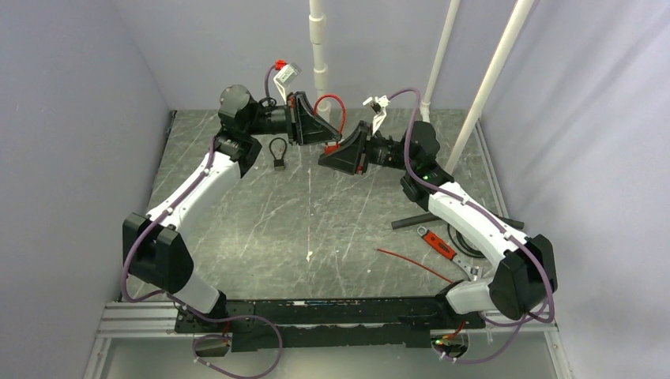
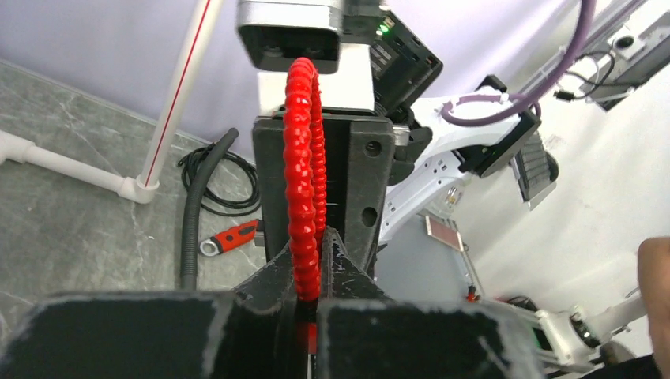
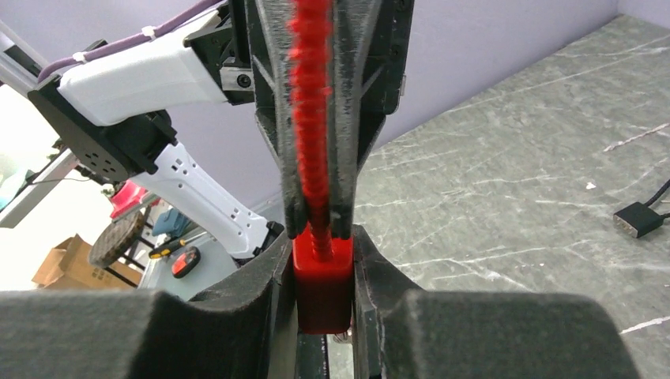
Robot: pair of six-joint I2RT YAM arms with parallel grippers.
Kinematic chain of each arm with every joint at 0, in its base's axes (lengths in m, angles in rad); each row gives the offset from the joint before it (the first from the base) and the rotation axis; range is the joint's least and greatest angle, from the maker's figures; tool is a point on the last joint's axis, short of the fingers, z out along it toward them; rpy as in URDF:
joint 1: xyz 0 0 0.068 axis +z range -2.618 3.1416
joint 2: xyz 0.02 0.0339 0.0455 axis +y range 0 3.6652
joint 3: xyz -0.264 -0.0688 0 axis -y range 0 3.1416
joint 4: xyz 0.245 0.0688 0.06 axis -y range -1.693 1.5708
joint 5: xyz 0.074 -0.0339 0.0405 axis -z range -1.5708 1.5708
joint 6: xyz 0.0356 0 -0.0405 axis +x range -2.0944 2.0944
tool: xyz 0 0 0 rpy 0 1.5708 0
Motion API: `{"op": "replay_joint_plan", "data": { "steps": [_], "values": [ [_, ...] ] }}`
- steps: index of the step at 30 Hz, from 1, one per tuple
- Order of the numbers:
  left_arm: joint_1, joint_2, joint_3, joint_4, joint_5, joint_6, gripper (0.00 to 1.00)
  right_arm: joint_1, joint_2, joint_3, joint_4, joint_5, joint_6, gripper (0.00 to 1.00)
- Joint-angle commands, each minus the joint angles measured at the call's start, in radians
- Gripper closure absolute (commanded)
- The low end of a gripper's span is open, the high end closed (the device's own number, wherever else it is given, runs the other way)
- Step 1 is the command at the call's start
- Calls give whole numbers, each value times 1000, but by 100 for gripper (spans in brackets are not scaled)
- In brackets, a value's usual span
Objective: Lock with the key
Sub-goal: Lock the lock.
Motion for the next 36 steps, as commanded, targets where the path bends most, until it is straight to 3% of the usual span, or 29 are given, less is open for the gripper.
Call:
{"op": "replay_joint_plan", "data": {
  "steps": [1, 3, 4, 8, 20, 22, 26, 27, 29, 31, 33, 36],
  "values": [
    [0, -7, 55, -52, 51, 48, 100, -4, 0, 66, -3, -7, -1, 81],
    [5, -13, 50, -35, 67, 33, 100, -17, 0, 87, -49, -20, -3, 55],
    [10, -18, 43, -30, 68, 28, 100, -26, 0, 96, -72, -34, 0, 49],
    [19, -24, 32, -3, 80, 6, 100, -57, -10, 93, -95, -87, 21, 42],
    [20, -24, 14, 21, 66, -6, 100, -37, 17, 90, 0, -104, 84, 56],
    [21, -26, 13, 19, 62, -5, 100, -31, 21, 90, 6, -108, 83, 64],
    [21, -30, 14, -5, 65, 9, 100, -30, 20, 92, -7, -113, 66, 93],
    [25, -31, 17, -21, 68, 19, 98, -30, 19, 93, -13, -113, 58, 100],
    [49, -41, 22, -60, 78, 36, 66, -34, 13, 101, -44, -108, 29, 100],
    [91, -69, 18, -104, 88, 59, 46, -43, 5, 112, -92, -93, -15, 100],
    [142, -100, 18, -185, 98, 116, 40, -50, -9, 115, -117, -79, -49, 100],
    [169, -142, 32, -342, 117, 266, 43, -51, -17, 109, -126, -77, -74, 100]
  ]
}}
